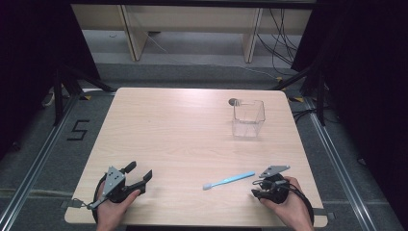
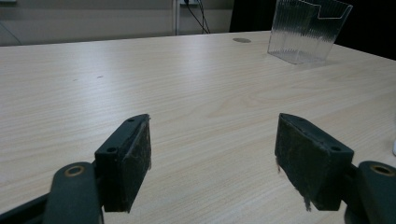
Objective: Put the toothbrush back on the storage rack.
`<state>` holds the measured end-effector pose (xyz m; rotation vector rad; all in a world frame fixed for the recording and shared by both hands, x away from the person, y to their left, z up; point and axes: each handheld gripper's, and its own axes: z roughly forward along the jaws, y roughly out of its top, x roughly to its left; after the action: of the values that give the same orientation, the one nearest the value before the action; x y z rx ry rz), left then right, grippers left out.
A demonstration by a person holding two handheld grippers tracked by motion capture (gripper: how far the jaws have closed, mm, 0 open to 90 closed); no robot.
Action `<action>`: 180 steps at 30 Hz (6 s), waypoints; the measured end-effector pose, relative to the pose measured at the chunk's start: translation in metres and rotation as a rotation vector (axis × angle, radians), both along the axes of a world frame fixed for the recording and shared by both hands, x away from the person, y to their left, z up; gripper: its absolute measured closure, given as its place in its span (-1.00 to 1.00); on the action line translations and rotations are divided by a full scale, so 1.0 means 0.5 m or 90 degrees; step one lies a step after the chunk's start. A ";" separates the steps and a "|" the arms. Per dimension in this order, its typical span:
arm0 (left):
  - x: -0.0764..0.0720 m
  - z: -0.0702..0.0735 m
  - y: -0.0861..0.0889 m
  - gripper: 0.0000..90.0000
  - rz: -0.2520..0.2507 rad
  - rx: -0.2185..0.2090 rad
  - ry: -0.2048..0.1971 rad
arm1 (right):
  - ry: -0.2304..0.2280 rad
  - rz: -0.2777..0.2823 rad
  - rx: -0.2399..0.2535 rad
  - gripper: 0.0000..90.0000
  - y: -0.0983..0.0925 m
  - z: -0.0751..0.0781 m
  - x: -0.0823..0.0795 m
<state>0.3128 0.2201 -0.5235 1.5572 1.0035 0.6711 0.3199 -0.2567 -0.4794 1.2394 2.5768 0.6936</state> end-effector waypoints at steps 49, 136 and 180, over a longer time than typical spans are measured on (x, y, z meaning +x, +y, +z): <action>-0.001 0.001 0.003 -0.44 0.005 -0.003 0.011 | 0.042 0.230 -0.136 0.11 0.085 0.071 0.163; -0.001 0.001 0.002 -0.46 0.006 -0.010 0.014 | 0.147 0.468 -0.315 0.55 0.206 0.013 0.198; 0.002 0.000 -0.001 -0.46 0.002 -0.011 0.008 | 0.134 0.402 -0.228 0.76 0.164 0.039 0.197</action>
<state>0.3137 0.2198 -0.5235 1.5467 1.0181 0.6537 0.4183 -0.1749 -0.4600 0.3992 3.1035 0.1664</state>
